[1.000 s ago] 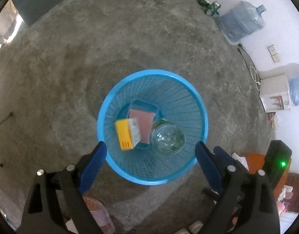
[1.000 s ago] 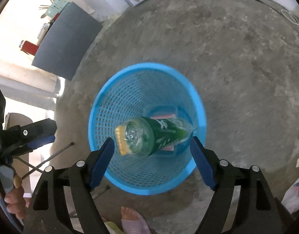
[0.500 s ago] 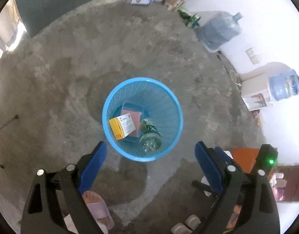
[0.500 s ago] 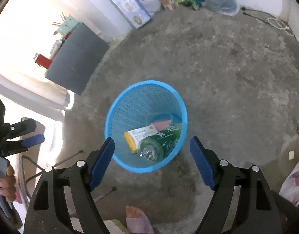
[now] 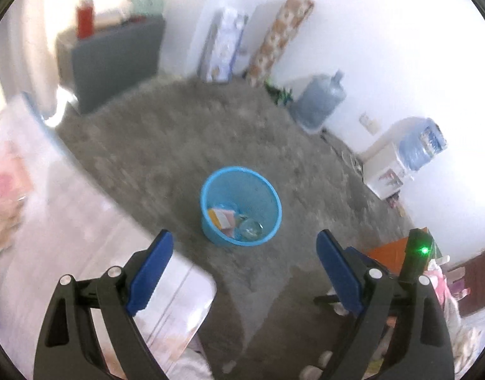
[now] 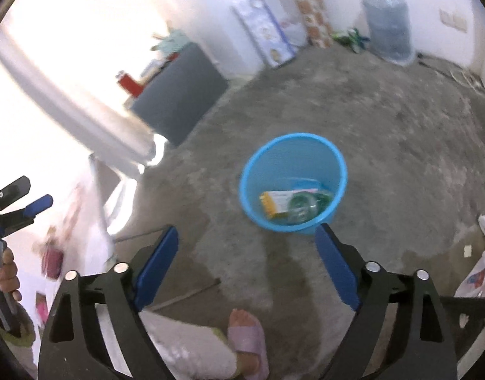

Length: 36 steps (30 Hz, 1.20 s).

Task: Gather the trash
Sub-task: 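Move both open tools back over the table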

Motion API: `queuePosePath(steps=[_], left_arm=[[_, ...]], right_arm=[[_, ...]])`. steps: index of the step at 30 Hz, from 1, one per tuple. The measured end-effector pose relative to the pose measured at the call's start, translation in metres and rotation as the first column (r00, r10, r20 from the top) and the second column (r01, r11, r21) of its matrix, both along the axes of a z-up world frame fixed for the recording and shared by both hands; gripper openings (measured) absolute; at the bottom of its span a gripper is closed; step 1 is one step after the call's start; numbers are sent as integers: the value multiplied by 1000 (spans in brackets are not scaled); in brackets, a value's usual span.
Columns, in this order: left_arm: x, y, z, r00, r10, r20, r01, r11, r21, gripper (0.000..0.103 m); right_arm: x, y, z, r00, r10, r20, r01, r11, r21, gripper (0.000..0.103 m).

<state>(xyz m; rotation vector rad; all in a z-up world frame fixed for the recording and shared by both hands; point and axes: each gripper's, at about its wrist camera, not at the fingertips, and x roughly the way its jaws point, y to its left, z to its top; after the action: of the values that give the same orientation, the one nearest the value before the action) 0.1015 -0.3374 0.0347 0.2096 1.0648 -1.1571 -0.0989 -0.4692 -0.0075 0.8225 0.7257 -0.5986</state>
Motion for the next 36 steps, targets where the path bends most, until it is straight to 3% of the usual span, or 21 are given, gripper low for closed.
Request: queuePosePath(steps=[3, 10, 13, 20, 26, 30, 36], left_arm=[[-10, 55, 6, 998, 41, 52, -39, 999, -38, 91], [-24, 164, -14, 976, 167, 141, -157, 985, -75, 91], [-21, 206, -23, 955, 260, 142, -249, 964, -96, 92], [-4, 291, -32, 879, 446, 169, -435, 895, -98, 92], [11, 334, -33, 828, 523, 202, -510, 852, -119, 92], [20, 351, -38, 821, 541, 180, -526, 841, -129, 92], [33, 359, -45, 818, 542, 190, -532, 840, -107, 92]], right_arm=[[10, 32, 14, 998, 57, 35, -57, 998, -20, 89], [52, 89, 27, 971, 230, 73, -230, 973, -5, 89], [83, 114, 30, 940, 333, 75, -333, 943, -4, 89], [147, 166, 30, 858, 509, 73, -511, 859, 18, 89], [184, 201, 23, 815, 577, 57, -580, 813, 59, 89], [198, 226, 23, 795, 605, 47, -607, 793, 53, 89], [208, 243, 22, 794, 605, 56, -608, 790, 75, 89]])
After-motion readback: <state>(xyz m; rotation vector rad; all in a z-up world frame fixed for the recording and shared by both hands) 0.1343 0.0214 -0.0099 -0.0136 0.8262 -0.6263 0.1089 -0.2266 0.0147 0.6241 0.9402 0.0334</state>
